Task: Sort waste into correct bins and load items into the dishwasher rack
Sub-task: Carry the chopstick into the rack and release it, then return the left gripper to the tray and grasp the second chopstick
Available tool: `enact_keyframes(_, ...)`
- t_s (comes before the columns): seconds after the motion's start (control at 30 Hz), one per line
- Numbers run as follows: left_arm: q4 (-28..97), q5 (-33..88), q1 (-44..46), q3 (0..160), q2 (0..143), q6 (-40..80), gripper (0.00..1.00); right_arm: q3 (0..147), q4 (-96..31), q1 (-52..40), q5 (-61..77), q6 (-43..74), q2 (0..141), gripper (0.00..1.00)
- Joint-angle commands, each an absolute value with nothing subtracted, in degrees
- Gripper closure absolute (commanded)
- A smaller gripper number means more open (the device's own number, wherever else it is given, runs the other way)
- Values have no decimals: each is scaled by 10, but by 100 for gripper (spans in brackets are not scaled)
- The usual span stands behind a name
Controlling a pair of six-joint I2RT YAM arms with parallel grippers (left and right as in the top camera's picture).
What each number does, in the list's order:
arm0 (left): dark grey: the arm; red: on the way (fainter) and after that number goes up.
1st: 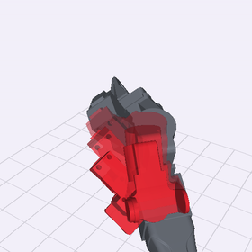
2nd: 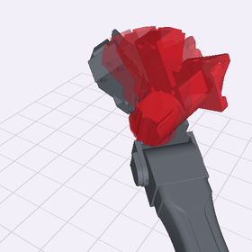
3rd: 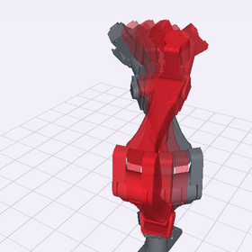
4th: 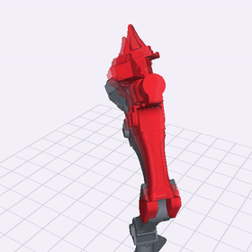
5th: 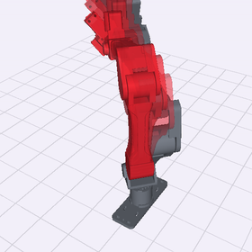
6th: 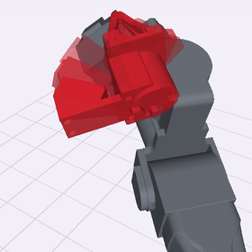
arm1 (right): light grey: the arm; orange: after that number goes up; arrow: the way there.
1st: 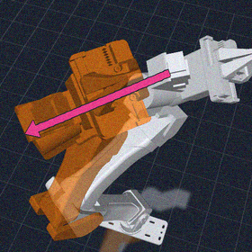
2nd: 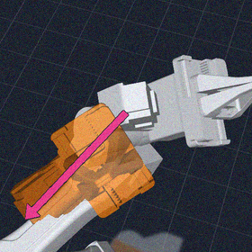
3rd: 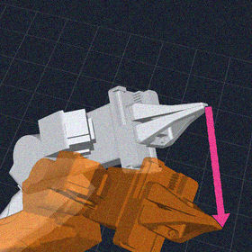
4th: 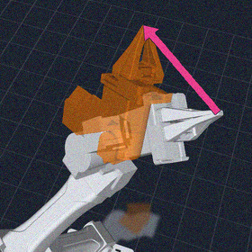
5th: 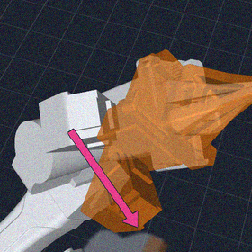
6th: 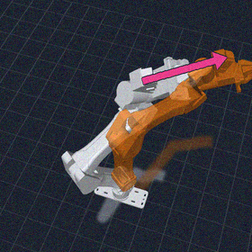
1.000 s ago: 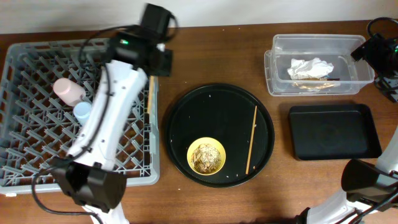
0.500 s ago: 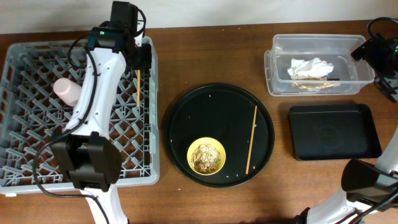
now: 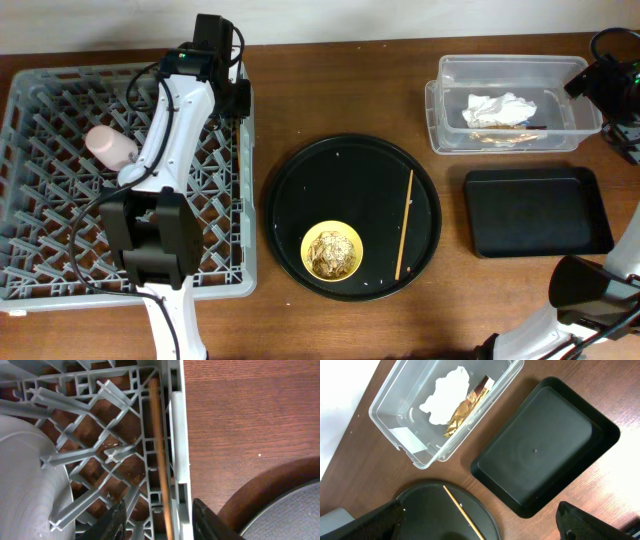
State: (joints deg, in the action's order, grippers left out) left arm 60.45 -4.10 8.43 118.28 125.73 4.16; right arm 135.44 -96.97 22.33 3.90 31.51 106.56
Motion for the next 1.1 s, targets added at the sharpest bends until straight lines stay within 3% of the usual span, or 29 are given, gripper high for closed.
enact_keyframes(0.0, 611, -47, 80, 1192, 1254, 47, 57, 1354, -973, 225, 32, 318, 1066, 1)
enact_keyframes(0.2, 674, 49, 83, 1252, 1225, 47, 57, 1354, -973, 225, 31, 318, 1066, 1)
enact_keyframes(0.27, 703, 193, 88, 1266, 1199, 47, 57, 1354, -973, 225, 31, 318, 1066, 1)
enact_keyframes(0.43, 737, 385, 127, 1265, 1190, 47, 57, 1354, -973, 225, 31, 318, 1066, 1)
enact_keyframes(0.6, 759, 321, 235, 1252, 1192, 102, 57, 1354, -973, 225, 31, 318, 1066, 1)
enact_keyframes(0.87, 684, 51, 452, 1152, 1196, 283, 57, 1354, -973, 225, 31, 318, 1066, 1)
enact_keyframes(1.07, 619, -45, 538, 1098, 1233, 291, 57, 1354, -973, 225, 31, 318, 1066, 1)
